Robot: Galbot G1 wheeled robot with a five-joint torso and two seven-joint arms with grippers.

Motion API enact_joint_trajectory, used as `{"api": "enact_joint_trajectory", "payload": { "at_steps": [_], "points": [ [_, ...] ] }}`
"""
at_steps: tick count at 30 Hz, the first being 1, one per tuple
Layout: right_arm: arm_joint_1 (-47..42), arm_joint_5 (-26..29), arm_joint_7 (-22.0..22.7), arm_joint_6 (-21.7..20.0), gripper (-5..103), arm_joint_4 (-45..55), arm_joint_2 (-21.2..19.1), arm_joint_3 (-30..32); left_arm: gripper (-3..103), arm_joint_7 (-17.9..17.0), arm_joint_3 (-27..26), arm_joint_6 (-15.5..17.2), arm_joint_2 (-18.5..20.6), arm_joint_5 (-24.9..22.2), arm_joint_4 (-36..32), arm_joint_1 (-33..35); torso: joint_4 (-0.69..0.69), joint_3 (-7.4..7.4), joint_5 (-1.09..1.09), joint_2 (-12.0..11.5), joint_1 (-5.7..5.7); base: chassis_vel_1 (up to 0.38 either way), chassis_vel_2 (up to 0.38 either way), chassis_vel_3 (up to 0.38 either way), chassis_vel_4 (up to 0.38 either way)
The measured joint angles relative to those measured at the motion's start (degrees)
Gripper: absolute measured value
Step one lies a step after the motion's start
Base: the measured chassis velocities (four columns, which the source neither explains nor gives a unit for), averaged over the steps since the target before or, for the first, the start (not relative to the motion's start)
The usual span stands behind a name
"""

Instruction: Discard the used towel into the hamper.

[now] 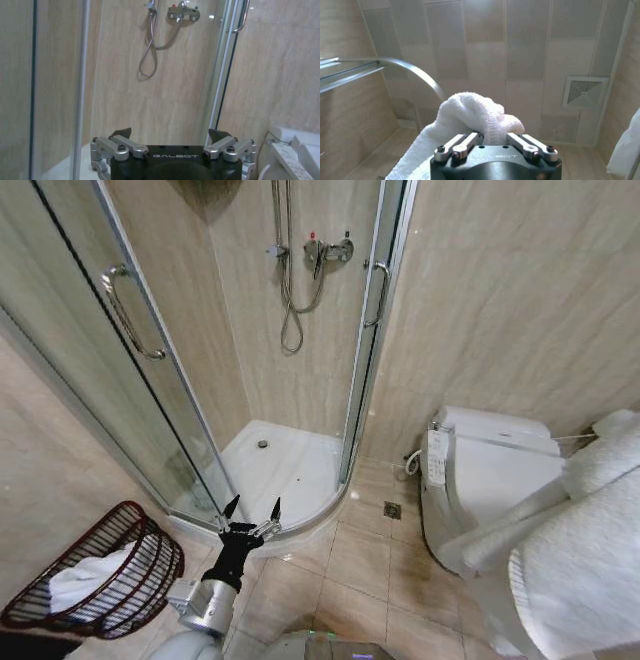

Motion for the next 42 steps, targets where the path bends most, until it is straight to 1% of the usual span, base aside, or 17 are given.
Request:
{"api": "enact_joint_trajectory", "payload": {
  "at_steps": [7,10,24,31,42],
  "points": [
    [0.03,0.76,0.09,-0.32,13,0.70,0.15,1.04,100,0.00,0.00,0.00,0.00,0.00,0.00,0.00,0.00,0.90,0.00,1.51,0.63,0.000,0.000,0.000,0.000],
    [-0.04,1.37,0.21,-0.56,13,0.74,-0.02,1.93,100,0.00,0.00,0.00,0.00,0.00,0.00,0.00,0.00,1.43,0.00,2.50,1.08,0.000,0.000,0.000,0.000],
    [-0.18,1.35,0.12,-0.50,13,0.86,0.46,1.51,100,0.00,0.00,0.00,0.00,0.00,0.00,0.00,0.00,3.19,0.00,5.64,2.44,0.000,0.000,0.000,0.000],
    [-0.22,1.25,0.01,-0.49,13,0.86,0.68,1.25,100,0.00,0.00,0.00,0.00,0.00,0.00,0.00,0.00,4.43,0.00,7.83,3.40,0.000,0.000,0.000,0.000],
    [-0.20,1.06,-0.08,-0.48,13,1.01,0.98,0.79,100,0.00,0.00,0.00,0.00,0.00,0.00,0.00,0.00,5.94,0.00,10.42,4.48,0.000,0.000,0.000,0.000]
  ]
}}
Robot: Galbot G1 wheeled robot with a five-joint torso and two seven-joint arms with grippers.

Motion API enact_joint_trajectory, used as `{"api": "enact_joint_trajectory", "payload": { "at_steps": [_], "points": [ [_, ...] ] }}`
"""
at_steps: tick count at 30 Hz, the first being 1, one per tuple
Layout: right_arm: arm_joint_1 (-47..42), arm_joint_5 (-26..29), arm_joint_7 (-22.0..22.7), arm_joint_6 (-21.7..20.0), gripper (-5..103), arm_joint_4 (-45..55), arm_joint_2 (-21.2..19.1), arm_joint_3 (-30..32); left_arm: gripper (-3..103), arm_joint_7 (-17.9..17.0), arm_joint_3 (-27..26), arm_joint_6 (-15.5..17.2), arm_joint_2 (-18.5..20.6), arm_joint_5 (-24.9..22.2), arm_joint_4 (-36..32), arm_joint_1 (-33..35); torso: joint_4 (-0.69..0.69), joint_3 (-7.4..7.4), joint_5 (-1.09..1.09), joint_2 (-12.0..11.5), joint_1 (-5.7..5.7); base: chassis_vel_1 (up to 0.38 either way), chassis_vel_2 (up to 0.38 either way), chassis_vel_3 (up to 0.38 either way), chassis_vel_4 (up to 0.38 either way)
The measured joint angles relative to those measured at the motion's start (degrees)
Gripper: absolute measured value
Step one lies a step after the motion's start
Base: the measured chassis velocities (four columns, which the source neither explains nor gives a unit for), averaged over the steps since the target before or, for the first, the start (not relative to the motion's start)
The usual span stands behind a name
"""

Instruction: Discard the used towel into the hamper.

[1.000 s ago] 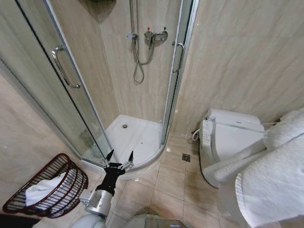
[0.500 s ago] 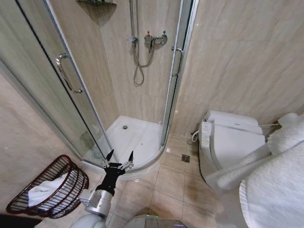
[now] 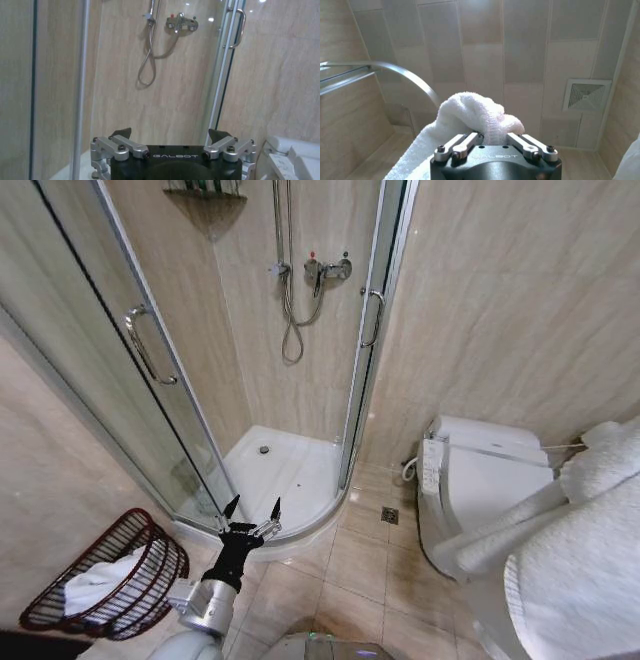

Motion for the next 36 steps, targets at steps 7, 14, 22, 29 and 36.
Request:
{"api": "enact_joint_trajectory", "payload": {
  "at_steps": [7,14,22,29,36],
  "points": [
    [-0.05,-0.12,-0.11,0.08,13,0.07,0.40,-0.27,100,0.00,0.00,0.00,0.00,0.00,0.00,0.00,0.00,1.12,0.00,2.05,0.93,0.000,0.000,0.000,0.000],
    [0.10,-0.42,-0.20,0.16,13,0.15,0.22,-0.79,100,0.00,0.00,0.00,0.00,0.00,0.00,0.00,0.00,2.08,0.00,3.72,1.63,0.000,0.000,0.000,0.000],
    [0.22,-0.95,-0.19,0.19,13,0.53,0.66,-1.70,100,0.00,0.00,0.00,0.00,0.00,0.00,0.00,0.00,3.38,0.00,5.98,2.61,0.000,0.000,0.000,0.000],
    [0.27,-1.15,-0.18,0.22,13,0.71,0.95,-2.09,100,0.00,0.00,0.00,0.00,0.00,0.00,0.00,0.00,4.35,0.00,7.70,3.37,0.000,0.000,0.000,0.000],
    [0.28,-1.16,-0.15,0.42,13,0.94,1.05,-2.35,100,0.00,0.00,0.00,0.00,0.00,0.00,0.00,0.00,5.41,0.00,9.68,4.28,0.000,0.000,0.000,0.000]
  ]
}}
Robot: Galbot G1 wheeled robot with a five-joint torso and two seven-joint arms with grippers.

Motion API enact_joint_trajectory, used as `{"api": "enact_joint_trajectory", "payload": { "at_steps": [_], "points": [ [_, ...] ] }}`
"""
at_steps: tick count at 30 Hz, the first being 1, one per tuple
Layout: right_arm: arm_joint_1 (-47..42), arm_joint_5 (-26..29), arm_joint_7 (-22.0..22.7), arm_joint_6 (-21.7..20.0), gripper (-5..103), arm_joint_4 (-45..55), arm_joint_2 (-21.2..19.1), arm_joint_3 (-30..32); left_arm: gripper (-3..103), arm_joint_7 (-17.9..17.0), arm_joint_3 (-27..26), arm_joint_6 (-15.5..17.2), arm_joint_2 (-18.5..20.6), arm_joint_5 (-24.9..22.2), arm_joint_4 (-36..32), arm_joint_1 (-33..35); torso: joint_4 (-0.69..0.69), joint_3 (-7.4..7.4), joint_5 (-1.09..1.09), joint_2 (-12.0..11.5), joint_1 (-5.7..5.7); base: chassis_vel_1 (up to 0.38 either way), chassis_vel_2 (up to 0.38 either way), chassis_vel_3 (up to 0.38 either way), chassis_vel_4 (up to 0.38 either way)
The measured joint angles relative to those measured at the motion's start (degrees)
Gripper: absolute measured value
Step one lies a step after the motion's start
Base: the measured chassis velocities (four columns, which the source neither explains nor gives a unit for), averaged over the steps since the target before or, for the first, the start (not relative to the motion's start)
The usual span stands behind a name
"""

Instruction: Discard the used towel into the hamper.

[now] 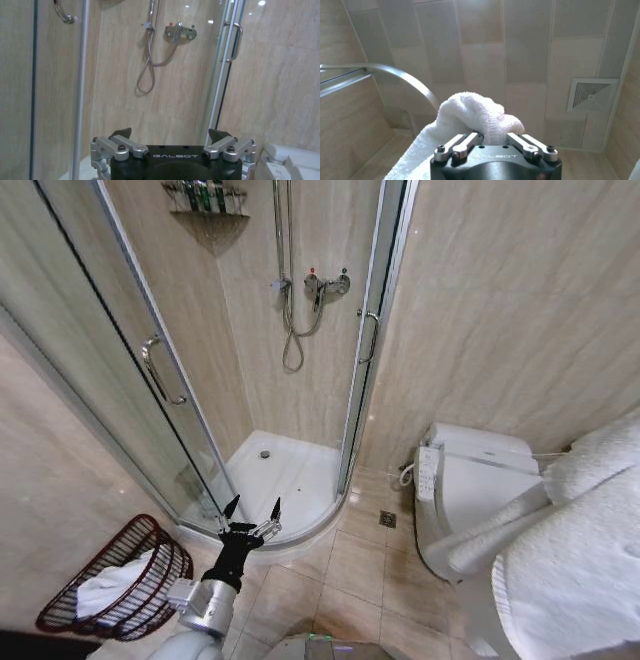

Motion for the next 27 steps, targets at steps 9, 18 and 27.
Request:
{"api": "enact_joint_trajectory", "payload": {
  "at_steps": [9,18,27],
  "points": [
    [-0.08,0.09,0.09,0.09,13,-0.09,-0.16,0.37,100,0.00,0.00,0.00,0.00,0.00,0.00,0.00,0.00,1.36,0.00,2.52,1.15,0.000,0.000,0.000,0.000],
    [-0.29,0.24,0.39,0.16,13,0.50,0.27,0.31,100,0.00,0.00,0.00,0.00,0.00,0.00,0.00,0.00,2.64,0.00,4.87,2.21,0.000,0.000,0.000,0.000],
    [-0.41,0.24,0.48,0.16,13,0.47,0.30,0.56,100,0.00,0.00,0.00,0.00,0.00,0.00,0.00,0.00,2.65,0.00,4.96,2.28,0.000,0.000,0.000,0.000]
  ]
}}
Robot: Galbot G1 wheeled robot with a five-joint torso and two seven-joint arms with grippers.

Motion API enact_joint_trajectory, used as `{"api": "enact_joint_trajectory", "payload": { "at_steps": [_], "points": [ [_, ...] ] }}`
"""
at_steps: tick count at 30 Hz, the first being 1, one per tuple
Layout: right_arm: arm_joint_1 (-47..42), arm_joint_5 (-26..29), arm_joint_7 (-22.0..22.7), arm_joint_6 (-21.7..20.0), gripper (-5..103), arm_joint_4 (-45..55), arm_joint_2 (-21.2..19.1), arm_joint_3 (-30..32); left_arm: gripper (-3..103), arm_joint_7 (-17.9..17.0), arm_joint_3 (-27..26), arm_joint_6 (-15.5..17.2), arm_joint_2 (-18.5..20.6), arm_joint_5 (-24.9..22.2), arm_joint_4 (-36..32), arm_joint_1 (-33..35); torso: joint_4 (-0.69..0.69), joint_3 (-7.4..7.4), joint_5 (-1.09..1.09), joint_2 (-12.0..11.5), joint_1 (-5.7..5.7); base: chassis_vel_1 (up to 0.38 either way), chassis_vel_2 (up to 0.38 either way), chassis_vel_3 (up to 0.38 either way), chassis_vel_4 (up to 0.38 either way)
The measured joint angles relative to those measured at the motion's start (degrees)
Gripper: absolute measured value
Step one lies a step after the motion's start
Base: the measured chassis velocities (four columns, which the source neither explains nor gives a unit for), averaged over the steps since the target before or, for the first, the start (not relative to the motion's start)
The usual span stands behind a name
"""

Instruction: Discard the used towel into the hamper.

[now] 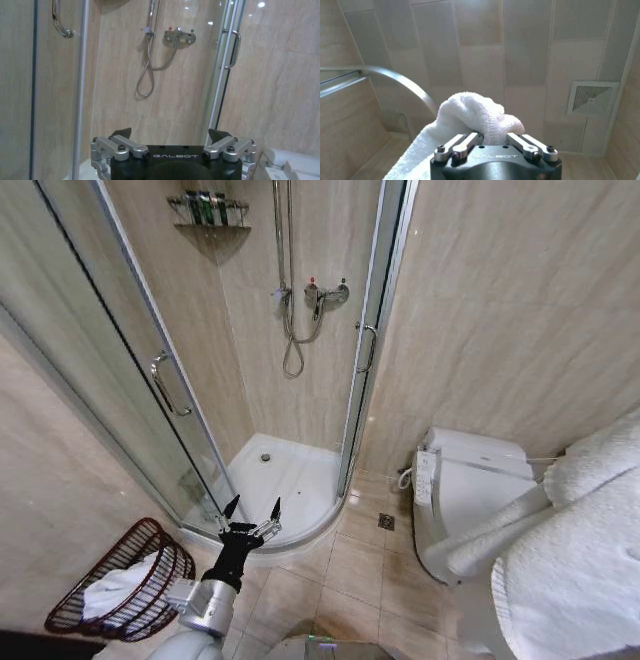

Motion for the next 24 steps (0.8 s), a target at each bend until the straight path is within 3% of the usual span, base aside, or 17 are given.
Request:
{"api": "enact_joint_trajectory", "payload": {
  "at_steps": [15,24],
  "points": [
    [-0.23,0.15,-0.06,-0.14,13,0.19,-0.03,0.30,100,0.00,0.00,0.00,0.00,0.00,0.00,0.00,0.00,-0.22,0.00,-0.41,-0.18,0.004,-0.003,-0.003,0.006],
    [-0.16,0.13,-0.16,-0.14,13,0.32,-0.07,-0.04,100,0.00,0.00,0.00,0.00,0.00,0.00,0.00,0.00,-0.30,-0.01,-0.54,-0.27,0.090,-0.092,-0.108,0.083]
  ]
}}
